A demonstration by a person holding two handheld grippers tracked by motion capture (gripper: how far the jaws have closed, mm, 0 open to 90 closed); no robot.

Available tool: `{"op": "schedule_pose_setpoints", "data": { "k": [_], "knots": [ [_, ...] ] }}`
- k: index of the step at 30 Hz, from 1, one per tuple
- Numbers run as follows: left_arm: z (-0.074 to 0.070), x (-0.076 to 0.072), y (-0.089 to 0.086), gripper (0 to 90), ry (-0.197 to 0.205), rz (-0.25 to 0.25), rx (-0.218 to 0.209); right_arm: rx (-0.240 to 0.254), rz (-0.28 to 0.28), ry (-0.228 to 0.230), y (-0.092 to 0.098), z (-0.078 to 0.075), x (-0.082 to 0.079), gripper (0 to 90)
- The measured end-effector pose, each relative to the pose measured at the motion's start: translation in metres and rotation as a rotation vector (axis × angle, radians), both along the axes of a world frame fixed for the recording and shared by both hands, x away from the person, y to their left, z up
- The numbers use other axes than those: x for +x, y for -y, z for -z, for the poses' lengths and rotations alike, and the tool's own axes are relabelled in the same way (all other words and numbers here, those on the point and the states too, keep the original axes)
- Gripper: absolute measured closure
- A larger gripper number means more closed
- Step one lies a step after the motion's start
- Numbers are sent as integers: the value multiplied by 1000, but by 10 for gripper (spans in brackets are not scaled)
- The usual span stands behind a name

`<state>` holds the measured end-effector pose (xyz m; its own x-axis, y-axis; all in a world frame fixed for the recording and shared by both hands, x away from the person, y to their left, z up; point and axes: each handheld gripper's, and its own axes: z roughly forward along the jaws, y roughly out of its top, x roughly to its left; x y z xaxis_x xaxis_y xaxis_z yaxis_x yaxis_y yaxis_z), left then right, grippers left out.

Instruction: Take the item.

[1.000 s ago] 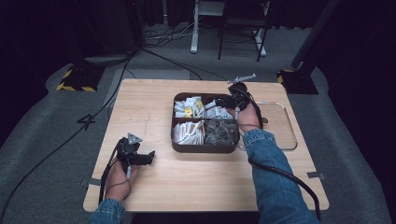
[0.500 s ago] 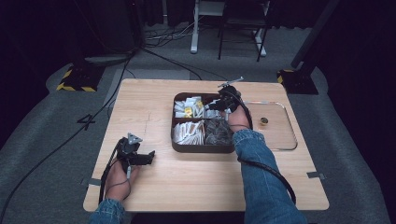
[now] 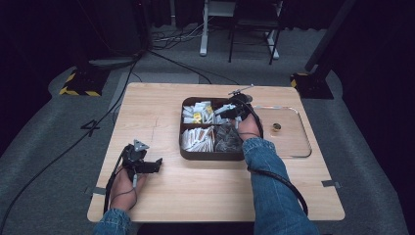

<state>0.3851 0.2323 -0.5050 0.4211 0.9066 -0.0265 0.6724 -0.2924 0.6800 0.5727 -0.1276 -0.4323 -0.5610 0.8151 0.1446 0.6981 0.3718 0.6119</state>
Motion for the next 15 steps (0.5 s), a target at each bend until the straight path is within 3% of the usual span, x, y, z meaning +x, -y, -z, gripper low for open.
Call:
{"op": "schedule_pose_setpoints", "data": {
  "k": [11,15],
  "knots": [
    [0,0,0,71,-1,0,0,8,27,-17,-1,4,1,580],
    [0,0,0,71,0,0,0,20,-11,-11,-10,4,-1,590]
  ]
}}
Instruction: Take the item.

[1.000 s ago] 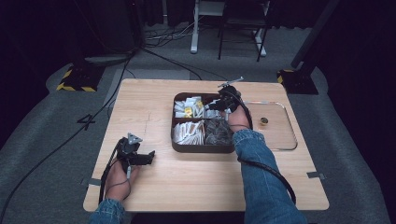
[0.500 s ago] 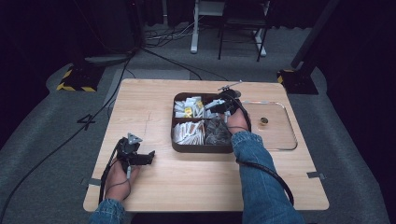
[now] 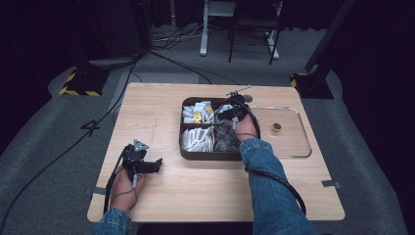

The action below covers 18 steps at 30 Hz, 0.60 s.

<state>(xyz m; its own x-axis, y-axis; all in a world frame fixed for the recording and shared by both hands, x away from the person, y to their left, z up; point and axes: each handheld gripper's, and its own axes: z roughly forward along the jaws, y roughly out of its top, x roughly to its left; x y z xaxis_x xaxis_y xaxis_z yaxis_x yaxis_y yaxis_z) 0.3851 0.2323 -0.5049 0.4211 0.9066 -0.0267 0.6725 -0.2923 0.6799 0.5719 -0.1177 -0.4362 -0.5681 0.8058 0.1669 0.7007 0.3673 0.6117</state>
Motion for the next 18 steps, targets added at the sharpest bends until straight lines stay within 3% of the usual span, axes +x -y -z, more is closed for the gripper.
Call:
{"op": "schedule_pose_setpoints", "data": {
  "k": [4,5,13,18],
  "knots": [
    [0,0,0,71,0,0,0,-28,-3,-7,-5,4,1,618],
    [0,0,0,71,-1,0,-1,-40,3,-17,-6,6,1,666],
    [0,0,0,71,-1,0,-1,-23,37,-33,-7,4,0,840],
    [0,0,0,71,0,0,0,-27,68,-23,-6,-1,-2,861]
  ]
}}
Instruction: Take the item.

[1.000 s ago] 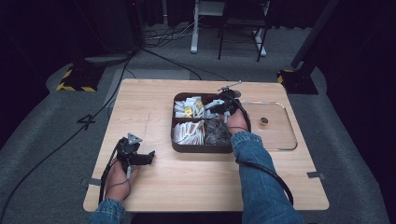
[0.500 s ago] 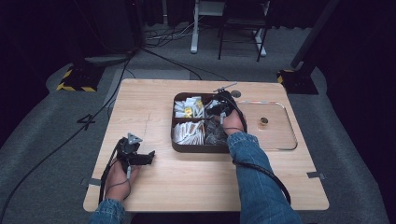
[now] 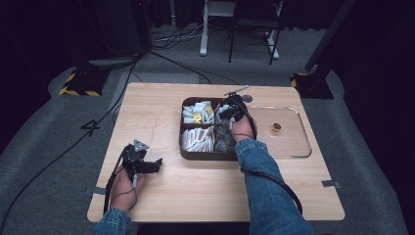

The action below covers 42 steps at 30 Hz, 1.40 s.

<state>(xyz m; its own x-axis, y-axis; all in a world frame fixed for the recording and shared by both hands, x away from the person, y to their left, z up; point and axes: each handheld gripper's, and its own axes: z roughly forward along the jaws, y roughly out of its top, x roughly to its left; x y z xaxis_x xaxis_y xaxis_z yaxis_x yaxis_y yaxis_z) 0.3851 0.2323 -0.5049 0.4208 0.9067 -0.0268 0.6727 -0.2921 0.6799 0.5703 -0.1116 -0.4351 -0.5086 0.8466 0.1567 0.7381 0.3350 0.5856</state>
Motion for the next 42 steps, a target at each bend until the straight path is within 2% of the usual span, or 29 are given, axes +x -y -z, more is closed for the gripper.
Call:
{"op": "schedule_pose_setpoints", "data": {
  "k": [6,9,11,19,25,27,30,33,37,41,42],
  "knots": [
    [0,0,0,71,-1,0,-1,20,18,11,7,-9,-1,868],
    [0,0,0,71,0,0,1,32,18,28,11,-15,-3,868],
    [0,0,0,71,0,0,1,55,23,58,17,-24,-7,869],
    [0,0,0,71,0,0,1,89,6,106,28,-40,-14,869],
    [0,0,0,71,0,0,0,106,-36,142,35,-55,-24,868],
    [0,0,0,71,0,0,1,111,-66,160,38,-62,-32,868],
    [0,0,0,71,0,0,0,132,-82,167,41,-68,-39,868],
    [0,0,0,71,0,0,0,151,-117,175,48,-77,-53,868],
    [0,0,0,71,0,0,1,171,-136,183,54,-85,-64,868],
    [0,0,0,71,0,0,0,192,-163,198,62,-94,-82,867],
    [0,0,0,71,0,0,0,192,-163,198,62,-94,-82,867]
  ]
}}
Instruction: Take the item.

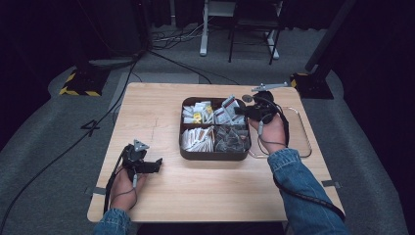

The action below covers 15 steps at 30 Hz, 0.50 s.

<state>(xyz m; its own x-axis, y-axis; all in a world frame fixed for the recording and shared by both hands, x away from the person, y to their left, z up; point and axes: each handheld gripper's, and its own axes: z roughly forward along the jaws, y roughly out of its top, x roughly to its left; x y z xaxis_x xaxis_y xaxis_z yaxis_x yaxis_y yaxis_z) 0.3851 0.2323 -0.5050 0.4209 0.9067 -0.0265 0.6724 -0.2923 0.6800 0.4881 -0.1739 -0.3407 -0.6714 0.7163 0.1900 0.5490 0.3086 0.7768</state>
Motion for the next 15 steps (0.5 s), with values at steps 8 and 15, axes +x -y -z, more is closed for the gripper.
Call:
{"op": "schedule_pose_setpoints", "data": {
  "k": [8,15],
  "knots": [
    [0,0,0,71,0,0,0,13,-70,21,7,-10,-36,867],
    [0,0,0,71,0,0,0,-31,-125,29,10,-18,-67,866]
  ]
}}
